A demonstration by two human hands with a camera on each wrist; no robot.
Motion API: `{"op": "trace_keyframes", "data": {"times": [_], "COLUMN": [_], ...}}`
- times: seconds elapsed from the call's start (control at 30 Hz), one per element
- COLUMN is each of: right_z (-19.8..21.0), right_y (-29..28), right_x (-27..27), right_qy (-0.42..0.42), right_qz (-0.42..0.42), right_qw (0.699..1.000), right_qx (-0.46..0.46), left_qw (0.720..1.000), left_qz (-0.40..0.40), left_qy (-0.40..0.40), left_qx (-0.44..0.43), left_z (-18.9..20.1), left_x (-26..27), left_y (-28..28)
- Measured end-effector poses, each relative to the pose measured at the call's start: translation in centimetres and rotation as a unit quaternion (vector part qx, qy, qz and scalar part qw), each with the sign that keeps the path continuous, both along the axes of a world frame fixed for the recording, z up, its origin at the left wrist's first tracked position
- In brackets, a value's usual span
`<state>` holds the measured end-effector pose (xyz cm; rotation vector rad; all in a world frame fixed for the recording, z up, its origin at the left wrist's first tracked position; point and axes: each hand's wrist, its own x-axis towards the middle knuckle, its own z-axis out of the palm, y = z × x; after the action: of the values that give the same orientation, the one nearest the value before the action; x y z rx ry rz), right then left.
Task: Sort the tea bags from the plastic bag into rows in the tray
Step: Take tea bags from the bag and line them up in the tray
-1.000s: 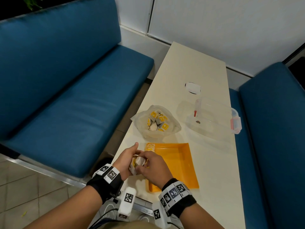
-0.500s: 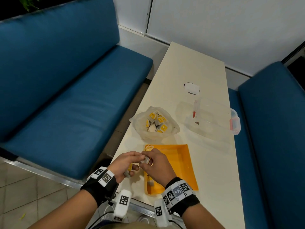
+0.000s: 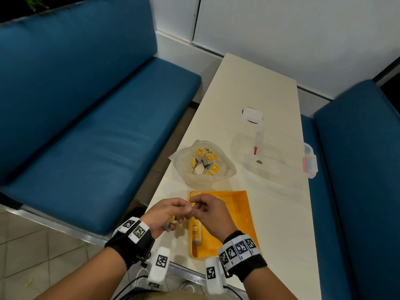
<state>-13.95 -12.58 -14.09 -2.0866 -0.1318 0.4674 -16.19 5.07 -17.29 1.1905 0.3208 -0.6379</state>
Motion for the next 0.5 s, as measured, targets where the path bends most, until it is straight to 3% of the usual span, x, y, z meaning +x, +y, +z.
{"op": "trace_keyframes", "data": {"times": [0.13, 0.3, 0.5], "right_z": [0.3, 1.1, 1.8], "right_y": [-0.2, -0.1, -1.1], "right_x": [0.5, 1.3, 2.1], "right_qy": [0.043, 0.044, 0.065], "right_qz": [-0.027, -0.066, 0.002], "right_qw": [0.997, 0.992, 0.991], "right_qx": [0.056, 0.098, 0.121], "left_qw": [0.999, 0.998, 0.999], "left_qz": [0.030, -0.004, -0.012], "left_qy": [-0.013, -0.042, -0.007], "left_qx": [0.006, 0.047, -0.037], "left_z": [-0.3, 0.0, 0.4], "left_x": [0.5, 1.0, 1.8], "left_y": [-0.3, -0.4, -0.2]}}
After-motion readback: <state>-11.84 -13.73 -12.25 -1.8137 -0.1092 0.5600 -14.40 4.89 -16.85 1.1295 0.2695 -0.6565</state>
